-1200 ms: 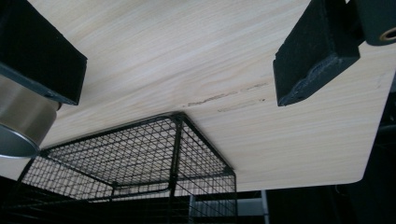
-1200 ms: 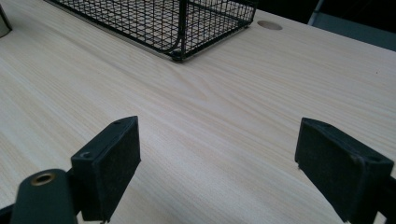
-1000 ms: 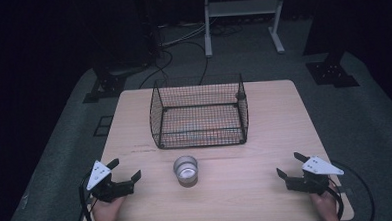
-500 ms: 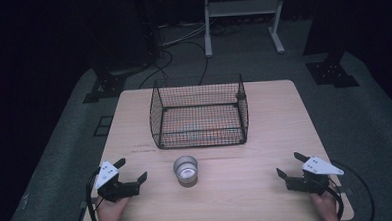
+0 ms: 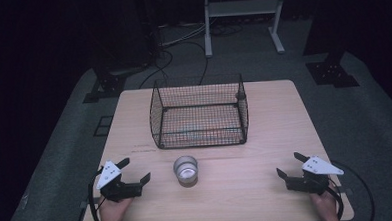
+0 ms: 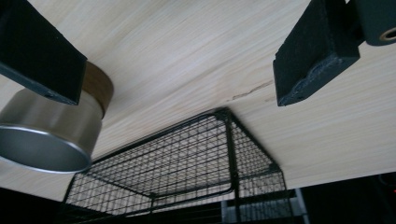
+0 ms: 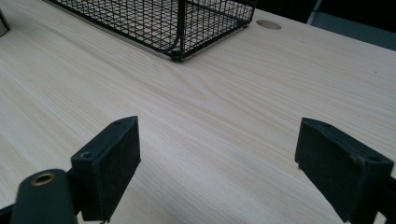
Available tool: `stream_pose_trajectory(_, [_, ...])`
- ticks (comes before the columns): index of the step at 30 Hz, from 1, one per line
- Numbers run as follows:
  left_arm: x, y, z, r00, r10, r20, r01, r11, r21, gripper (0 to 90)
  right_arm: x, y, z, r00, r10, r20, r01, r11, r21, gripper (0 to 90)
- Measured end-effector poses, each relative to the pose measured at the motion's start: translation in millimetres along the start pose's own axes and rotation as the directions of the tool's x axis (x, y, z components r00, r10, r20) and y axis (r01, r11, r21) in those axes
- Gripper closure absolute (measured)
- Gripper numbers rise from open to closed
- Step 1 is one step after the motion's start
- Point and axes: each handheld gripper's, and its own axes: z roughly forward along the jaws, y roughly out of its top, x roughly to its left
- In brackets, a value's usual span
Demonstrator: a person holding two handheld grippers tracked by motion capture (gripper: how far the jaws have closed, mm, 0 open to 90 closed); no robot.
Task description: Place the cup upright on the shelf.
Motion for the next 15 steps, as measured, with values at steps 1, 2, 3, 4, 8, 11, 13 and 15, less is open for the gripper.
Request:
stream_pose_trajectory(1, [-0.8,0.1,0.4,1.0000,-0.001,0.008,0.001,1.0000,-0.003,1.8,0.0,0.0,-0.1,1.0000,0.001,0.000,-0.001,1.000,0.001,13.5])
stream_pose_trajectory(2, [-0.8,0.1,0.4,1.0000,-0.001,0.008,0.001,1.0000,-0.003,1.8,0.0,0.0,-0.1,1.0000,0.001,0.000,-0.001,1.000,0.001,13.5])
stream_pose_trajectory(3, [-2.2,0.4,1.1,0.9998,0.003,0.017,-0.003,1.0000,-0.003,1.7,0.0,0.0,-0.1,1.0000,0.001,0.000,-0.001,1.000,0.001,13.5])
stream_pose_trajectory(4, [-2.6,0.5,1.3,0.9997,0.006,0.024,-0.006,1.0000,-0.002,1.7,0.0,0.0,-0.1,1.0000,0.001,0.000,-0.001,1.000,0.001,13.4])
stream_pose_trajectory(8, [-5.0,0.5,2.9,0.9990,0.009,0.043,-0.009,1.0000,0.000,1.7,0.0,0.0,-0.1,1.0000,0.002,0.000,-0.002,1.000,0.001,13.5])
stream_pose_trajectory(11, [-6.4,0.7,4.2,0.9983,0.016,0.056,-0.016,0.9999,0.002,1.7,-0.1,0.0,-0.1,1.0000,0.003,0.000,-0.003,1.000,0.000,13.5])
stream_pose_trajectory(13, [-7.7,1.3,4.6,0.9978,0.022,0.063,-0.022,0.9998,0.002,1.7,-0.1,-0.1,-0.1,1.0000,0.002,0.000,-0.002,1.000,0.000,13.5])
stream_pose_trajectory(15, [-8.6,1.6,5.1,0.9973,0.026,0.069,-0.027,0.9996,0.006,1.7,-0.1,0.0,-0.2,1.0000,0.002,0.000,-0.002,1.000,0.000,13.5])
